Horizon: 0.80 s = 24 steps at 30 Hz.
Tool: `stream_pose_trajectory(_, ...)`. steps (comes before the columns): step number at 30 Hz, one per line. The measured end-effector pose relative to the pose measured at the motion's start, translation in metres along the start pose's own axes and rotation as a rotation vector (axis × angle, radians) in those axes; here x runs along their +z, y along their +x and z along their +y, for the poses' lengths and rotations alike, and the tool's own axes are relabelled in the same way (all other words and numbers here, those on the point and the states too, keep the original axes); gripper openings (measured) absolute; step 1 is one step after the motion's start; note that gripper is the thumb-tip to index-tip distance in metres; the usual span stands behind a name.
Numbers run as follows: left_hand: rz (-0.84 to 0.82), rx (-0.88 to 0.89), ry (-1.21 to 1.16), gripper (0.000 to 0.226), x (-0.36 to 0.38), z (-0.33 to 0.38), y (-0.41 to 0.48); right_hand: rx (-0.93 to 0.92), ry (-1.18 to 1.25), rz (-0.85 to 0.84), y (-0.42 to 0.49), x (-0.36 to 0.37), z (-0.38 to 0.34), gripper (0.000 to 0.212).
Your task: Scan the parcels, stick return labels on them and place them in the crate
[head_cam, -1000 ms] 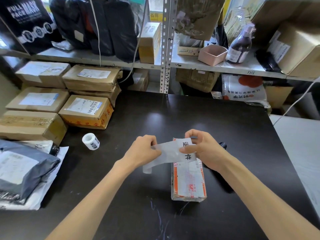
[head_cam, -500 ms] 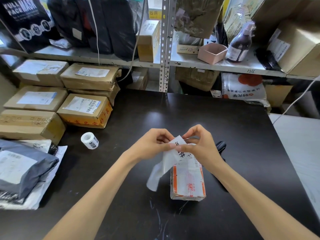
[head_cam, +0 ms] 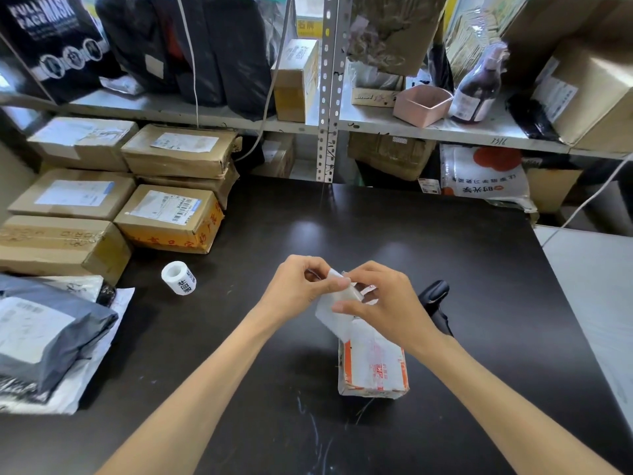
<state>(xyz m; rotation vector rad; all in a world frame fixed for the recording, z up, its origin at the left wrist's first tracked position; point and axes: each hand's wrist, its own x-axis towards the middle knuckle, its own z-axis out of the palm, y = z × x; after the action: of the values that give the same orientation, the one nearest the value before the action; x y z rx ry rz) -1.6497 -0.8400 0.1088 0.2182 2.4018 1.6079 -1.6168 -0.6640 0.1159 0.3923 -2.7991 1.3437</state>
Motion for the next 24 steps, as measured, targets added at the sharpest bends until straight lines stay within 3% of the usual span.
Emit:
stream_pose_trajectory(3,-0.028,0.007,0.017,0.027,-0.001,0.001,-0.001,0.012,-0.094,-0.007,0.003,-0.001,-0.003,0.028)
stream_pose_trajectory(7,-0.061,0.012,0.045,0.023,-0.007,0.002,-0.001,0.079,0.018,-0.01,0.003,-0.008,-0.006,0.028)
stream_pose_trajectory(15,-0.203,0.041,0.136,0.013,-0.018,0.007,-0.007,0.127,0.059,-0.216,0.008,-0.021,-0.012,0.017)
stream_pose_trajectory(20,-0.154,0.073,0.23,0.017,-0.008,0.013,-0.013,0.044,-0.064,-0.189,0.013,-0.016,-0.014,0.015)
stream_pose_trajectory(24,-0.17,0.056,0.232,0.012,-0.008,0.015,-0.014,0.009,-0.071,-0.27,0.015,-0.019,-0.009,0.019)
